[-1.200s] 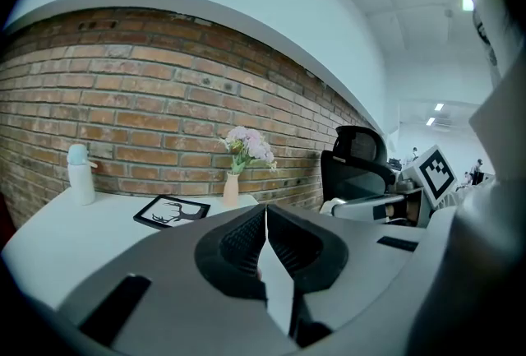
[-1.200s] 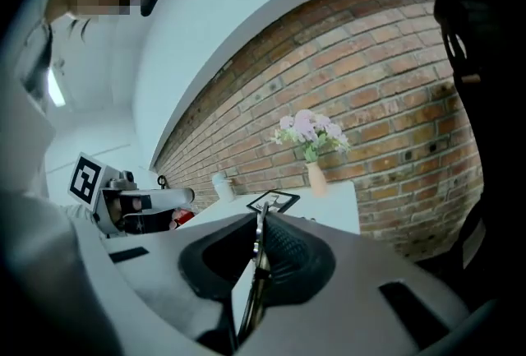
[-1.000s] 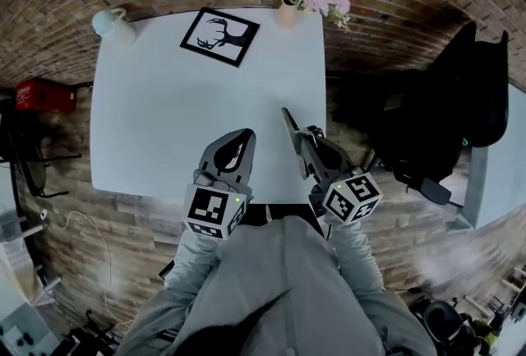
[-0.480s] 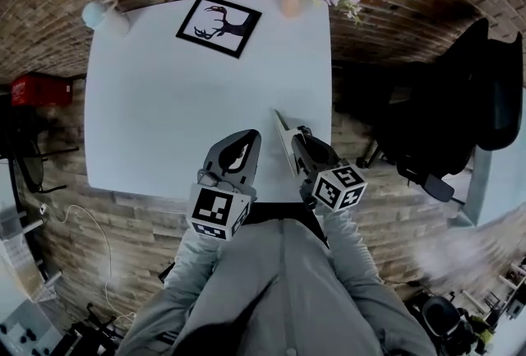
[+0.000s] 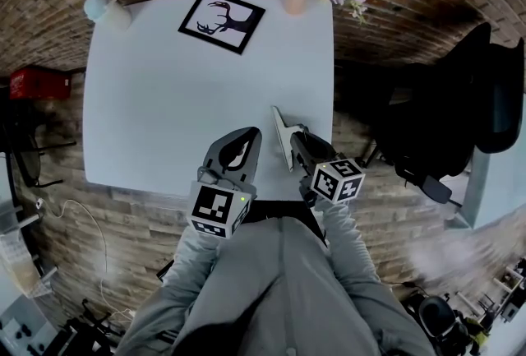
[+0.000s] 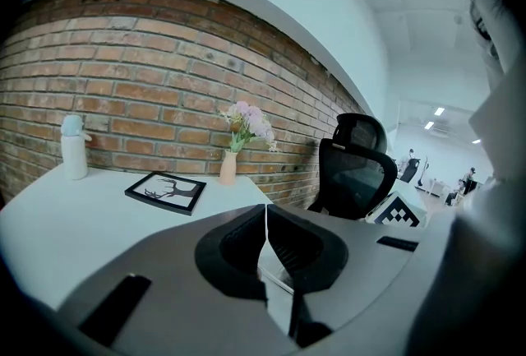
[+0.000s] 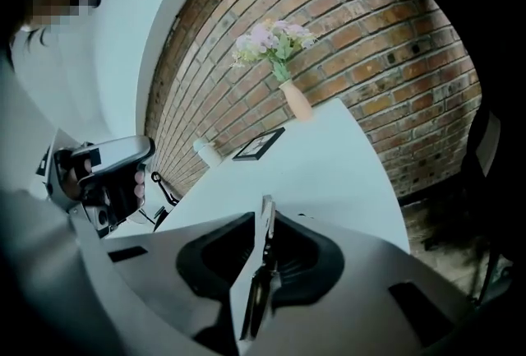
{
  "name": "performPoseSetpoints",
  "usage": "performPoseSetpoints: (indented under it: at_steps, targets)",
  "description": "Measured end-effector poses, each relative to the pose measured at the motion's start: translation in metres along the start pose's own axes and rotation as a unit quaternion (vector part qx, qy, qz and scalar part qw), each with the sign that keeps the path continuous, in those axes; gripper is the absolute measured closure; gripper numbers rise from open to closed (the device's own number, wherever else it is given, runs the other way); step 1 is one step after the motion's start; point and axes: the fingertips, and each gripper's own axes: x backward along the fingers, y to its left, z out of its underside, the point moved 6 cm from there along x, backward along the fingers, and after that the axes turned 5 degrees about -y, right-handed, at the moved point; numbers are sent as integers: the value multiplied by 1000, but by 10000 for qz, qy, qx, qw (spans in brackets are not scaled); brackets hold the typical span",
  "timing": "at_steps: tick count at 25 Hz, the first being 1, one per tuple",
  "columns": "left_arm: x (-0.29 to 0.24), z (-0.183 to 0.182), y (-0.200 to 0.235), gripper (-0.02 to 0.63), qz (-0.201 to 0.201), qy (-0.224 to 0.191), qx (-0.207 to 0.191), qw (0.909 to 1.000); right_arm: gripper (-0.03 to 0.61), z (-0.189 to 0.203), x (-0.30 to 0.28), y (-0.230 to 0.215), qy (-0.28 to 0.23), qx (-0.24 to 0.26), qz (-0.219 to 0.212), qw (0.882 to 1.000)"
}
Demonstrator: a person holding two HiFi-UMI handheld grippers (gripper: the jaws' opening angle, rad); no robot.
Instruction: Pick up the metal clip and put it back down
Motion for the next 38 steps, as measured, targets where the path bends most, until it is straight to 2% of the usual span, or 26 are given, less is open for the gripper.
performPoseSetpoints:
  at_steps: [3,13,17,21,28,34,38]
  targets:
    - [0,-1,-1,584,15,-11,-7,10000,457,-1,-2,-1,94,-36,10,9999]
    - [4,-3,-4,584,16,-70,-33,10000,416,-7,5,2,-84,-46,183,9998]
    - [6,-9,-5,584,5,-153,-70,9999,408,-19,16,4,-268,125,357,9989]
    - [10,-17,-6,584,-21,-277,-138,9995,408,-42,30,12,-606,239,326,9973]
    - [19,-38,-12,584,-54,-523,-280,9982,411,-85,60,38,-1066,945,216,9896]
    - [26,-59,-20,583,-54,-827,-425,9956,438,-118,90,62,-1401,1778,108,9740]
    - [31,-73,-27,584,-66,-1041,-509,9932,468,-133,112,73,-1602,2071,14,9651]
